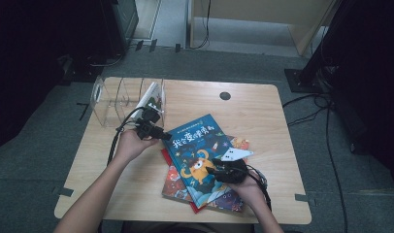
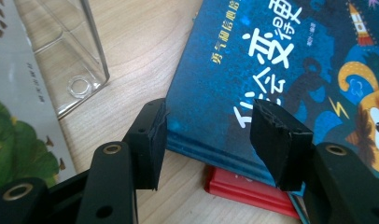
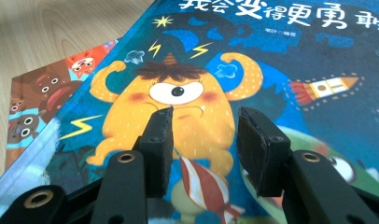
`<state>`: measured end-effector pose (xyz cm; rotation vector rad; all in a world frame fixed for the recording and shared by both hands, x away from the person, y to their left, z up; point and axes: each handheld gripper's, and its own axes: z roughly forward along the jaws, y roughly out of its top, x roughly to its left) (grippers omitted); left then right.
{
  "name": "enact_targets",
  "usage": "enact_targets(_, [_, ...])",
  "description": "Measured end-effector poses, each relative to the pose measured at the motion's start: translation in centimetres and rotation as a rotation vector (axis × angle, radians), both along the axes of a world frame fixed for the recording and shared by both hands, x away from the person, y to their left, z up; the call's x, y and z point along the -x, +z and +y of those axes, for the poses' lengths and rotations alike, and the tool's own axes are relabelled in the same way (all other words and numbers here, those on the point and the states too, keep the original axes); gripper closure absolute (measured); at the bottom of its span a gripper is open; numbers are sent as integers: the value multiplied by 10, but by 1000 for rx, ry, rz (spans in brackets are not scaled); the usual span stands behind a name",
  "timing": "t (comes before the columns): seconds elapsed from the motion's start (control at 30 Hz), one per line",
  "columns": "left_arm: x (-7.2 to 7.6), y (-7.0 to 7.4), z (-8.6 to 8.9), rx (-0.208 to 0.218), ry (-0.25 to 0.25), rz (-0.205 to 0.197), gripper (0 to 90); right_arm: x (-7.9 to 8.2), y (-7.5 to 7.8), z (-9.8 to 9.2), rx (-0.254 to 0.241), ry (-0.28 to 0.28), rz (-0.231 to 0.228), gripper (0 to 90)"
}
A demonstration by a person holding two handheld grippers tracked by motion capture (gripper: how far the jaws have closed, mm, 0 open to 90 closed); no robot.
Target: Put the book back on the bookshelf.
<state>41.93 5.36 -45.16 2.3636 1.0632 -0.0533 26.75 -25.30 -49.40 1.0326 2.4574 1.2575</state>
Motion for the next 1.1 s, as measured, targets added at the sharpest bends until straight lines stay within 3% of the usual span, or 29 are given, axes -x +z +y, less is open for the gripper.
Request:
enact_targets(0.13, [0, -3, -2, -20, -18, -17, 459, 4, 0, -6, -3, -9, -5, 574])
enact_targets(0.3, [-4, -8, -4, -7, -17, -9, 456, 11, 0, -15, 4, -19, -9, 595])
enact_targets(0.37, [-3, -8, -6, -17, -24, -42, 459, 13, -1, -18, 2, -25, -12, 617])
enact_targets(0.5, [-7, -11, -5, 7, -17, -31, 457, 18, -2, -25, -19, -34, -12, 662])
enact_targets(0.67, [-10, -15, -5, -26, -17, -21, 451, 25, -3, -34, -33, -52, -1, 691])
enact_targets(0.77, [-10, -19, -6, -18, -22, -2, 452, 27, -5, -39, -50, -57, -4, 716])
enact_targets(1.1, [-2, -18, -8, -33, -39, -10, 432, 39, -6, -55, -54, -119, -6, 751])
